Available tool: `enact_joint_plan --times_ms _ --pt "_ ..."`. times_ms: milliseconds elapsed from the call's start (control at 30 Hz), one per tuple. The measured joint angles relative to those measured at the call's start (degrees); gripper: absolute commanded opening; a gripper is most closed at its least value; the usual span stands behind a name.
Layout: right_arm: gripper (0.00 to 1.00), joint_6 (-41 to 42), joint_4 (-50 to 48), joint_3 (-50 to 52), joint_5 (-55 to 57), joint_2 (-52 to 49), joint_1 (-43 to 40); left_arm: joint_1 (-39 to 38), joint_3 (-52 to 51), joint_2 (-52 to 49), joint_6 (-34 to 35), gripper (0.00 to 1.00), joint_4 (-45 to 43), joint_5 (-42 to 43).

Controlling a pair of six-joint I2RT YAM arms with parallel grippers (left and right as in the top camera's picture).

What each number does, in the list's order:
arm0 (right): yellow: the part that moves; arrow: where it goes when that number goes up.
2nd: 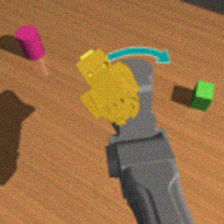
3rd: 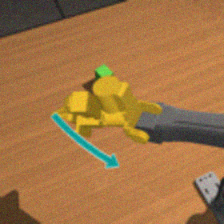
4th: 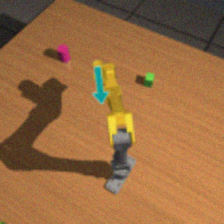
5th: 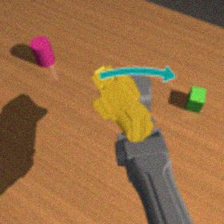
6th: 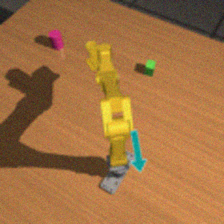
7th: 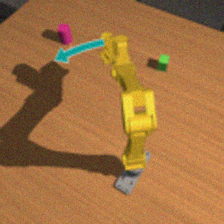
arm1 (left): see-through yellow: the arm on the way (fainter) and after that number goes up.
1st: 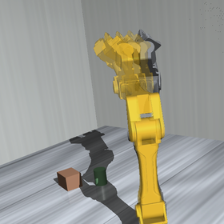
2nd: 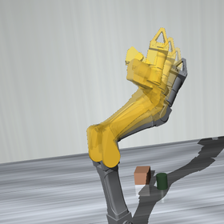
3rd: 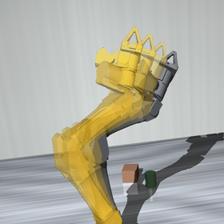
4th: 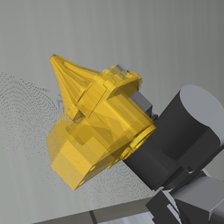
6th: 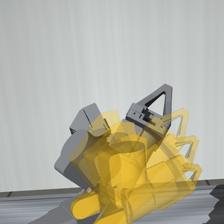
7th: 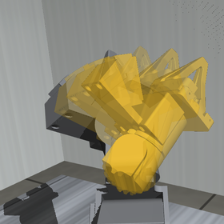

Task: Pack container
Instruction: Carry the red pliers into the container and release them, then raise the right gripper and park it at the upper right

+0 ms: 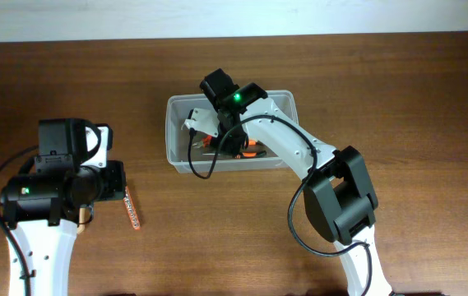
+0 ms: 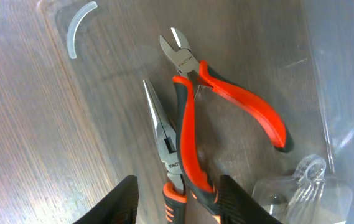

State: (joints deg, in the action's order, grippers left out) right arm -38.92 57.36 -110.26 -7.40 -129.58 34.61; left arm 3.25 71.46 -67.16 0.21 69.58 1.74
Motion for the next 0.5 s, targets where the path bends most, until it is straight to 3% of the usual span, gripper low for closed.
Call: enact_joint_plan --times_ms 133,200,367,500 --pt "0.77 0.2 3.3 -2.3 1.7 0.1 0.0 0.0 0.0 0.0 0.0 0.31 0.0 0.0" --pt "1.0 1.1 5.0 -5.0 3.6 0.7 -0.2 0.0 0.1 0.0 0.0 0.34 0.5 0.0" --pt "0.99 5.5 11.7 -16.4 7.0 6.1 -2.8 0.0 5.9 -0.2 0.0 0.37 6.2 0.0" --pt "0.99 10.8 18.4 -24.6 7.6 14.4 -11.1 0.0 17.2 -1.6 0.0 0.37 13.9 -0.7"
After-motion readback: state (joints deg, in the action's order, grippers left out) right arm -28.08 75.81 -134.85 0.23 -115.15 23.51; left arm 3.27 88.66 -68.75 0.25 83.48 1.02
